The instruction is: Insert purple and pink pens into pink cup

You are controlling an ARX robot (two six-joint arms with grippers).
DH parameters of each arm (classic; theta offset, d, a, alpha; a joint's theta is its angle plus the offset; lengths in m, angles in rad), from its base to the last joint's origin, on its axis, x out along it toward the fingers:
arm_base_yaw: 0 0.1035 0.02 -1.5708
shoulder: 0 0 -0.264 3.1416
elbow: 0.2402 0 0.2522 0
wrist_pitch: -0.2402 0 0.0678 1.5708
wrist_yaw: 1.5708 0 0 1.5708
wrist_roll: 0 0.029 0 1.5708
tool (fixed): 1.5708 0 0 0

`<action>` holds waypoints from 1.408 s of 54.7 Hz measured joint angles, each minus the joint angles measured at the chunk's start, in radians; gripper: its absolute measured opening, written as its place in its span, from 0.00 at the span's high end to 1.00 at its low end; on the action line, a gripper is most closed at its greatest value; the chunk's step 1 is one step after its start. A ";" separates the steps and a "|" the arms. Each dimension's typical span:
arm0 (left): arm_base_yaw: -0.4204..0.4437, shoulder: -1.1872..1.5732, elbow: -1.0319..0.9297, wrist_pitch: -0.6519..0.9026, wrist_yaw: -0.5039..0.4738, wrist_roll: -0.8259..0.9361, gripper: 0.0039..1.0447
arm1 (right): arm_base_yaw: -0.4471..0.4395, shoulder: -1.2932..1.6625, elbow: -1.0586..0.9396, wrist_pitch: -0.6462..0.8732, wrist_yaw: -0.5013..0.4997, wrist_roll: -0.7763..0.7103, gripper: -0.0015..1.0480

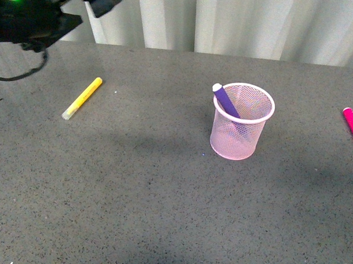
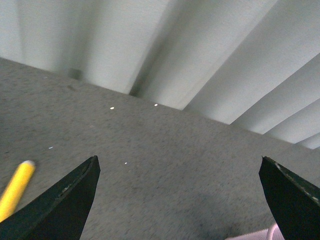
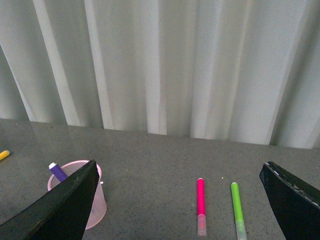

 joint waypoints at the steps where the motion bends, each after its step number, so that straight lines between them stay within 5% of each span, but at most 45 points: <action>1: 0.017 -0.020 -0.014 -0.016 0.020 0.015 0.06 | 0.000 0.000 0.000 0.000 0.000 0.000 0.07; 27: 0.422 -0.457 -0.304 -0.216 0.193 0.184 0.06 | 0.000 0.000 0.000 0.000 0.000 0.000 0.07; 33: 0.436 -0.500 -0.432 0.072 0.030 0.274 0.23 | 0.000 0.000 0.000 0.000 0.000 0.000 0.07; 38: 0.440 -0.578 -0.551 0.188 0.016 0.308 0.36 | 0.000 0.000 0.000 0.000 0.000 0.000 0.07; 58: 0.312 -0.877 -0.797 0.134 -0.120 0.343 0.97 | 0.000 0.000 0.000 0.000 0.000 0.000 0.07; 77: 0.218 -1.084 -0.911 0.038 -0.212 0.347 0.97 | 0.000 0.000 0.000 0.000 0.000 0.000 0.07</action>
